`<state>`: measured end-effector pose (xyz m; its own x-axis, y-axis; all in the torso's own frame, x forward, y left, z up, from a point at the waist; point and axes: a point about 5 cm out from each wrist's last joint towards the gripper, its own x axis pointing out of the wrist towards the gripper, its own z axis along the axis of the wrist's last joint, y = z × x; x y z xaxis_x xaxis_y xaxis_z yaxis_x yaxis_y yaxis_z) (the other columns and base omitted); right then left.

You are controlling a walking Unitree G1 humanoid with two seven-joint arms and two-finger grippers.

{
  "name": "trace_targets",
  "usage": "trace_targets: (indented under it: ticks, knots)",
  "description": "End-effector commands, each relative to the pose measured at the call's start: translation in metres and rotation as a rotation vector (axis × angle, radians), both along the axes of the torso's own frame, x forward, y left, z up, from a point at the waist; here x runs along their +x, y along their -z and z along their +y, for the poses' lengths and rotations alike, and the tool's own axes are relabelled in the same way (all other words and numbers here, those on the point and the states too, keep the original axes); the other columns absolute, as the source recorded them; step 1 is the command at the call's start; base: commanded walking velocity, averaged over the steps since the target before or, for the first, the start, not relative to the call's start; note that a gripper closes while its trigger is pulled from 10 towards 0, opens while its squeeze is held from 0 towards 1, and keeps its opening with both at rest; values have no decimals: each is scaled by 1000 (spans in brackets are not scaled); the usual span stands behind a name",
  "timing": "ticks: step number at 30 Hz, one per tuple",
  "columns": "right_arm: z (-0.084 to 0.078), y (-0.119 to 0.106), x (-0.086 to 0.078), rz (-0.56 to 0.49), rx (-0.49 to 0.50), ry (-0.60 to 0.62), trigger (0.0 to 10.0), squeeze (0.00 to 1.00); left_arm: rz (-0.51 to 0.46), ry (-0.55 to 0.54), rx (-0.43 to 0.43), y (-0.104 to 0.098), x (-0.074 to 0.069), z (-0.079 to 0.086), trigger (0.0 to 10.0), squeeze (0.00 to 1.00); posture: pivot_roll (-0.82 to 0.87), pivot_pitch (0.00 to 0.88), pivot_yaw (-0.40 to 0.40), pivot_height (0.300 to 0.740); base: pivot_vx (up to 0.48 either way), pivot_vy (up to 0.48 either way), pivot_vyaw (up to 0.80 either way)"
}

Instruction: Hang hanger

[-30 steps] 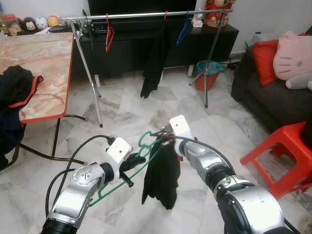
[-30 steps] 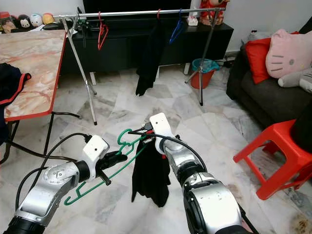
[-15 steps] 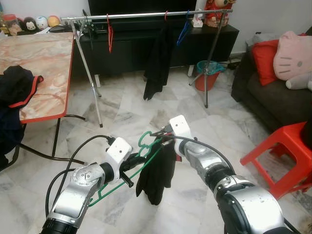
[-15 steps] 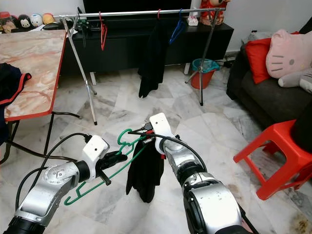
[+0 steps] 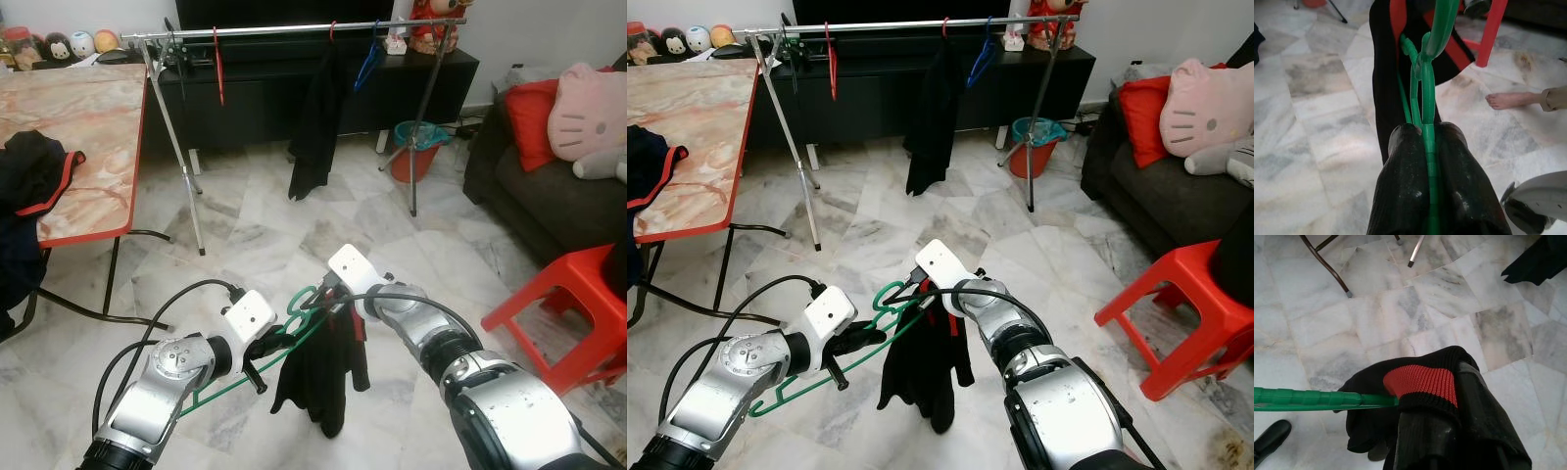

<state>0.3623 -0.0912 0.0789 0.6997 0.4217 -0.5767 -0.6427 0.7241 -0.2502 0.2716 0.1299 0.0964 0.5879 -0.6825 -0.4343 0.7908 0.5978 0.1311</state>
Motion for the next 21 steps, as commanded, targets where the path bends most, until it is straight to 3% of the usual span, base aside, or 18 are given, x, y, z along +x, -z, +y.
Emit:
trace_targets:
  ticks: [1, 9, 13, 21]
  knots:
    - [7, -11, 5, -32, 42, -25, 10000, 0, 12, 21, 39, 1, -1, -6, 10000, 0, 80, 19, -112, 740, 0, 0, 0]
    - [13, -24, 10, -67, 53, -71, 10000, 0, 35, 46, 67, 5, -3, -9, 10000, 0, 80, 19, -112, 740, 0, 0, 0]
    - [21, -41, 16, -102, 84, -102, 10000, 0, 34, 45, 69, 6, -3, -14, 10000, 0, 75, 22, -108, 740, 0, 0, 0]
    - [29, -55, 17, -141, 90, -189, 10000, 0, 38, 37, -5, 3, -3, -22, 10000, 0, 76, 25, -109, 740, 0, 0, 0]
